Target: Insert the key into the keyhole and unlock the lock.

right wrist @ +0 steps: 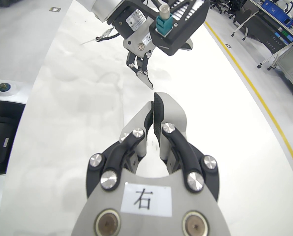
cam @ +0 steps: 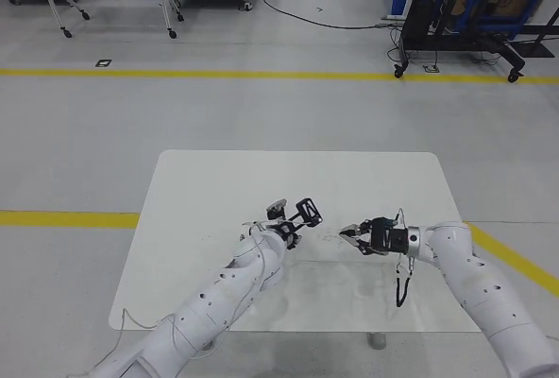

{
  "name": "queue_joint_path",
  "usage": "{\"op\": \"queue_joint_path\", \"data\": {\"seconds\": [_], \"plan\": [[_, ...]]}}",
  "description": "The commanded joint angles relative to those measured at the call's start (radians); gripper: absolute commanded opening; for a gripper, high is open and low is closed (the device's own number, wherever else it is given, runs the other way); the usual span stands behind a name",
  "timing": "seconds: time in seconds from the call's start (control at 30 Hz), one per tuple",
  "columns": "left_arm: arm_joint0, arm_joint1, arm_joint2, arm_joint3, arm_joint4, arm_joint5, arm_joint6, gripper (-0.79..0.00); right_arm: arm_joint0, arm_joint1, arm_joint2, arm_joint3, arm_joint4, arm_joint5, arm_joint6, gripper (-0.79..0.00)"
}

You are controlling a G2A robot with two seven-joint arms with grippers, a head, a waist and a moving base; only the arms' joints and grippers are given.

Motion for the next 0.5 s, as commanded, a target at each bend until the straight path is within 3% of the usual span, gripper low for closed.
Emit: {"op": "queue_joint_path", "data": {"seconds": [0.0,0.07,0.3,0.4,0.47], "plan": [[0.011,0.005,-0.017,-0.034,0.02,0.013,0.009,0.0,0.005,0.004,-0.001,0.005,-0.012,0.009,-0.005,-0.785],[0.031,0.012,-0.037,-0.085,0.027,0.009,0.01,0.0,0.005,0.004,-0.001,0.005,-0.012,0.009,-0.005,-0.785],[0.033,0.013,-0.041,-0.088,0.027,0.016,0.015,0.0,0.005,0.004,-0.001,0.005,-0.012,0.009,-0.005,-0.785],[0.104,0.034,-0.127,-0.168,0.028,0.114,0.096,0.0,-0.007,-0.003,-0.014,-0.017,0.047,0.009,0.008,-0.785],[0.204,0.061,-0.236,-0.266,-0.025,0.139,0.199,0.0,-0.004,-0.006,-0.03,-0.015,0.097,-0.001,0.01,-0.785]]}}
